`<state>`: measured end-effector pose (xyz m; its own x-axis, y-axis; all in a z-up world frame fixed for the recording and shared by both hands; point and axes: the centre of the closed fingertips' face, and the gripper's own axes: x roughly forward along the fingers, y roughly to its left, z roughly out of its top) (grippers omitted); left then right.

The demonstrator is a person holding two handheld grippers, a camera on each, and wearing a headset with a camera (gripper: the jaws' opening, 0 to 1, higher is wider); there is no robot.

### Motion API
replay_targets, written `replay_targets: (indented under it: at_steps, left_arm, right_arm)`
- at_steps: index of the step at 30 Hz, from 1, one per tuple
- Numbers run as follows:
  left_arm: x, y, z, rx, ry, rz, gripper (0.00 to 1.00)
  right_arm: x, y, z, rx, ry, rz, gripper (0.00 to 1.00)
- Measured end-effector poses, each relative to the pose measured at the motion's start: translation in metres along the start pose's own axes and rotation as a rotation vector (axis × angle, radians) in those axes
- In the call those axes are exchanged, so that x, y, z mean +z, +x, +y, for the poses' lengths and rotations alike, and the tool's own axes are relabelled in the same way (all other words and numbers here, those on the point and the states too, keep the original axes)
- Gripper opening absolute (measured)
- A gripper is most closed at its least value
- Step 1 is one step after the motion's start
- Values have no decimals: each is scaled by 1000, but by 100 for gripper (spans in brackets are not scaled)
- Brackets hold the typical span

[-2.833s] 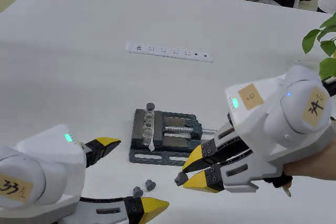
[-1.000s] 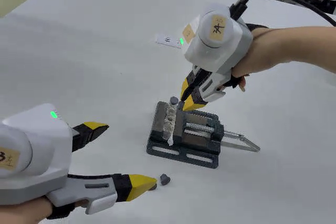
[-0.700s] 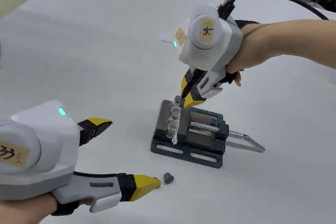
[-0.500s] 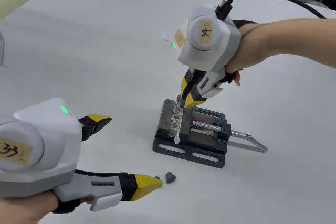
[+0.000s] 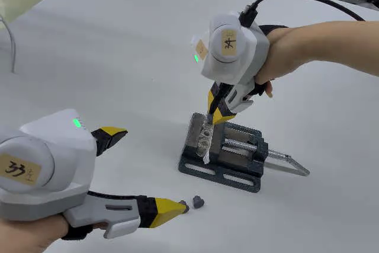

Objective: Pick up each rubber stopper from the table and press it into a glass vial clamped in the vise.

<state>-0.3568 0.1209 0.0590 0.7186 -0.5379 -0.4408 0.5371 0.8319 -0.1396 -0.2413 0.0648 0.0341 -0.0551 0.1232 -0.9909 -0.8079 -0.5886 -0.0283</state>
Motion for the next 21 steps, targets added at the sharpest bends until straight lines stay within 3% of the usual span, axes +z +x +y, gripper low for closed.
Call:
replay_targets:
  at_steps: [14, 21]
  left_arm:
    - [-1, 0, 1, 1, -14, -2, 90]
    - [-3, 1, 1, -4, -21, -3, 89]
  right_arm:
    - [2, 3, -4, 9, -4, 19, 5]
    - [1, 4, -5, 19, 61, 48, 5]
